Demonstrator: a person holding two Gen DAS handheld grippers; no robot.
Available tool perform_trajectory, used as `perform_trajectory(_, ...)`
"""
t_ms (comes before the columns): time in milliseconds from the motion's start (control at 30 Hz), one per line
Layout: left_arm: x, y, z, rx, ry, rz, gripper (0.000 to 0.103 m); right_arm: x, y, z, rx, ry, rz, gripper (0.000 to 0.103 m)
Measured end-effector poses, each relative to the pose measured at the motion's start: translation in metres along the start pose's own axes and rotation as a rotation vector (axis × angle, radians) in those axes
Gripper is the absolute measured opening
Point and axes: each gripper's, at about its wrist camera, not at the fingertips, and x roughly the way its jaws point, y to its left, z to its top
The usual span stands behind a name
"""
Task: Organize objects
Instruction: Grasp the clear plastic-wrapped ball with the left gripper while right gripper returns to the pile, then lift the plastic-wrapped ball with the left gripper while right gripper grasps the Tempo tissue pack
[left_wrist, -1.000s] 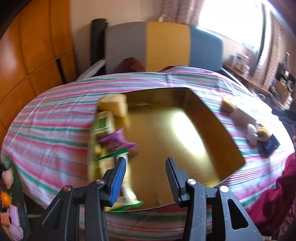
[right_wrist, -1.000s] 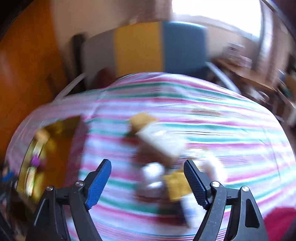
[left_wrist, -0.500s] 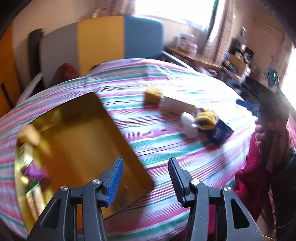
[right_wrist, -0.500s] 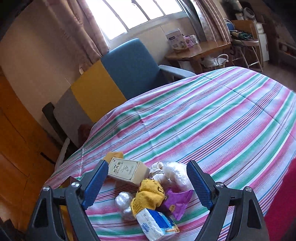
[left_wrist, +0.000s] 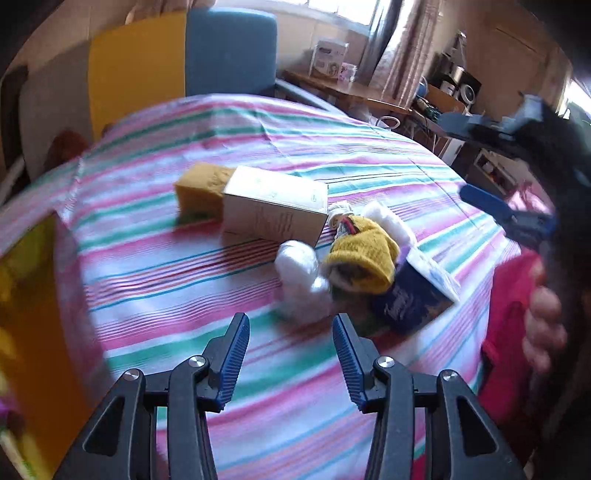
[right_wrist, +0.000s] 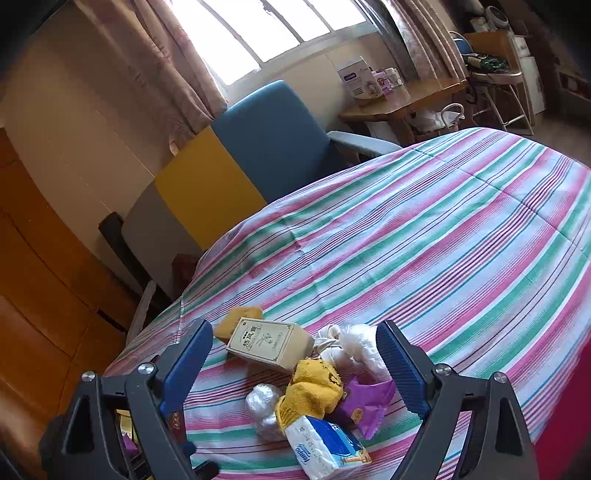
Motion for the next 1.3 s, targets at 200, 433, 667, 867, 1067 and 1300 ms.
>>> perform_trajectory(200,0.044,0.001,0.021,-0.081,0.036,-0.018,0.047,0.0,0.0,-0.001,0.001,0.002,0.025,0.091)
perform_trajectory(433,0.07,-0.009,0.017,-0.018,0.035,0.026,0.036,0.001,0.002,-0.002,-0.016,0.003,0.046,0.087)
perform_trajectory(667,0.041,-0.013,-0.017,0.028,0.038,0.044,0.036,0.003,0.01,-0.004,-0.063,0.013,0.037,0.086)
perform_trajectory(867,0.018,-0.015,-0.056,0.108,-0.019,0.053,0.036,0.003,0.009,-0.004,-0.057,0.019,0.023,0.086)
perform_trajectory(1067,0.012,-0.015,-0.072,0.136,-0.09,0.066,0.036,0.008,0.013,-0.006,-0.077,0.042,-0.01,0.086)
perform_trajectory(1300,0.013,-0.022,-0.081,0.188,-0.158,0.098,0.037,0.013,0.017,-0.009,-0.112,0.065,-0.043,0.086)
